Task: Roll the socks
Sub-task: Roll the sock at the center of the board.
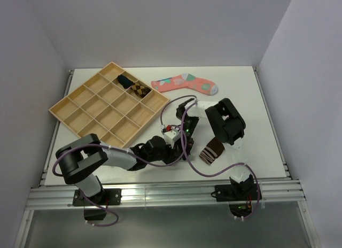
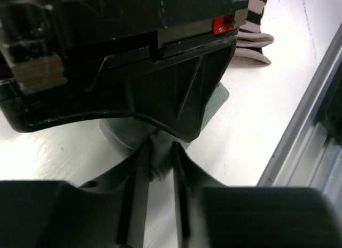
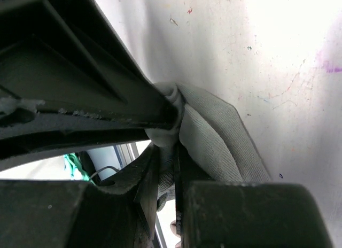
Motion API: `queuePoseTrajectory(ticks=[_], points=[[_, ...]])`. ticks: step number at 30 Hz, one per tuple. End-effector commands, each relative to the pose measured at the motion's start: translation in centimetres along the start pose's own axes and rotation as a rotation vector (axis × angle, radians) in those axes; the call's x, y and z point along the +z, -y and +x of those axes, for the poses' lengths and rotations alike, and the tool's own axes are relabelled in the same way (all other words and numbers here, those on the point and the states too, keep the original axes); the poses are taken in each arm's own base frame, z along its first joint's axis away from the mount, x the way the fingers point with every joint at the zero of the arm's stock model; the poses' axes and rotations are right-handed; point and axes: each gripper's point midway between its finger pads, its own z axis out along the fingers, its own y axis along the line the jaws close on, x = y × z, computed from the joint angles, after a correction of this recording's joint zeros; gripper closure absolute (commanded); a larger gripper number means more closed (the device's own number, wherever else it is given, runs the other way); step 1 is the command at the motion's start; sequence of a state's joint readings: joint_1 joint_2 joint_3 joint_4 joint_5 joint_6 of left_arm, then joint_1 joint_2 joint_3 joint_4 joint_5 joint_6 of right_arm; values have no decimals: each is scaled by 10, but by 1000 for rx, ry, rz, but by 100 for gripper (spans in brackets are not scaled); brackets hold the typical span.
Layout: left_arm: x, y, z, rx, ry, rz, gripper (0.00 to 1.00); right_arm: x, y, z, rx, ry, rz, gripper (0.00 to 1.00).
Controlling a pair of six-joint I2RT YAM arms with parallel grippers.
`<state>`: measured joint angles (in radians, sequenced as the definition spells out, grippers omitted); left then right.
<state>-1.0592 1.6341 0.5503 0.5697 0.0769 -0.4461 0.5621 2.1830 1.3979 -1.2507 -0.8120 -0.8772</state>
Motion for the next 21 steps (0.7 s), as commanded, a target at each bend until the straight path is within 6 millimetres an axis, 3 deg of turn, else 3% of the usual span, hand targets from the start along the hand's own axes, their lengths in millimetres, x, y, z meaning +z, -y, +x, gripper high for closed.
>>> queuePoseTrajectory(ticks=[1,4,5,7,14,21], points=[[3,3,1,-46,3,35,82,0,20,1,-22,-23,61,89],[9,2,11,-91,-40,31,99,-1,22,-1,-24,-11,82,87],[11,2,14,-105,-52,30,100,-2,21,-2,-23,-4,86,86],[16,-1,29,-149,-94,23,100,-3,21,-4,-26,6,90,86],[17,-14,70,-291,-193,-43,100,-17,12,-6,-36,87,98,64],[9,-18,92,-382,-273,-82,100,-42,-2,-6,-62,204,125,52]])
